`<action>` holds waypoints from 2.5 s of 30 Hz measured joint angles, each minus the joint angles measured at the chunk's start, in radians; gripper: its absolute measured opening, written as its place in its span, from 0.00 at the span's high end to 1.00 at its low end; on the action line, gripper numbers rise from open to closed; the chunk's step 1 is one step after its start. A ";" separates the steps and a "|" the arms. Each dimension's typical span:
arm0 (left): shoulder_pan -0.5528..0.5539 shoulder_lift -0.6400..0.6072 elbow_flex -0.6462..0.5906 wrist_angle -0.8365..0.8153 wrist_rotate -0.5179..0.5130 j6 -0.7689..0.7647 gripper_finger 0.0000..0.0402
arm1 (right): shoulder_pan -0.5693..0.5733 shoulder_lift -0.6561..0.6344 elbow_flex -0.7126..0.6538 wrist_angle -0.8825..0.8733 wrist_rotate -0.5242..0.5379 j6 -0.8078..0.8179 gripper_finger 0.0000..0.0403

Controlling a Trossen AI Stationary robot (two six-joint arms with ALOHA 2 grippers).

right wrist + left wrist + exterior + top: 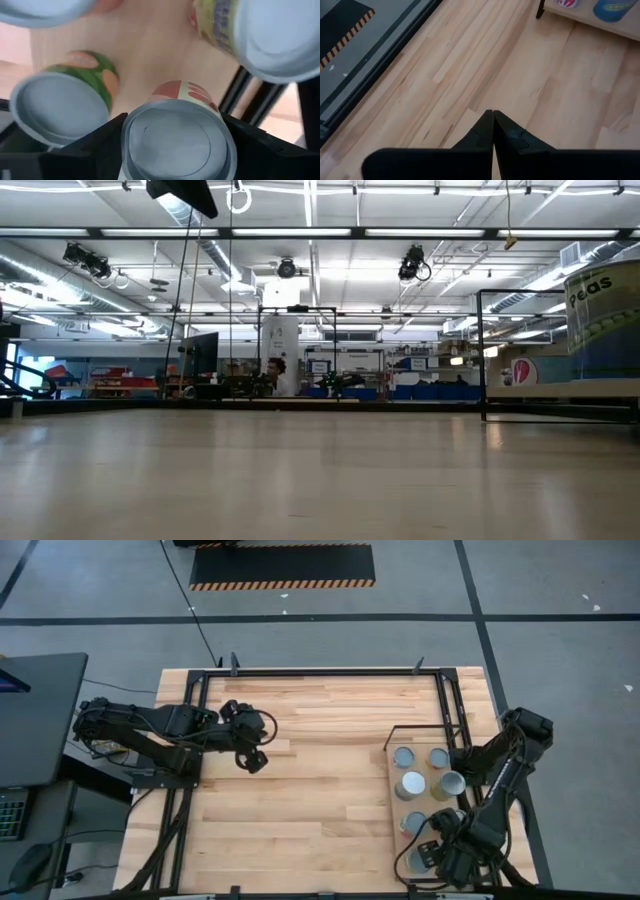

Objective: Pick and place cans onto a shelf
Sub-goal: Put the canned tomatoes on the shelf

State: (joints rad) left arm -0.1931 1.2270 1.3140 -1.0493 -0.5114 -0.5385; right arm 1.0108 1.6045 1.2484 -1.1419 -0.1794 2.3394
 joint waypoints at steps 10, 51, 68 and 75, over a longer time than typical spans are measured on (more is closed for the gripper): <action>0.000 0.000 0.000 0.014 0.000 0.000 0.97 | 0.010 -0.036 -0.096 0.092 0.002 -0.002 0.29; 0.000 0.000 0.000 0.013 0.000 0.002 0.97 | 0.021 -0.037 -0.153 0.174 -0.084 -0.004 0.14; 0.000 0.000 0.000 0.013 0.000 0.002 0.97 | -0.020 -0.037 -0.113 0.111 -0.009 -0.026 0.14; 0.000 0.000 0.000 0.013 0.000 0.002 0.97 | -0.012 -0.037 -0.113 0.095 -0.083 -0.028 0.14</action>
State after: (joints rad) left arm -0.1929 1.2274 1.3140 -1.0362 -0.5113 -0.5365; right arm 0.9993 1.5673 1.1355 -1.0465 -0.2628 2.3114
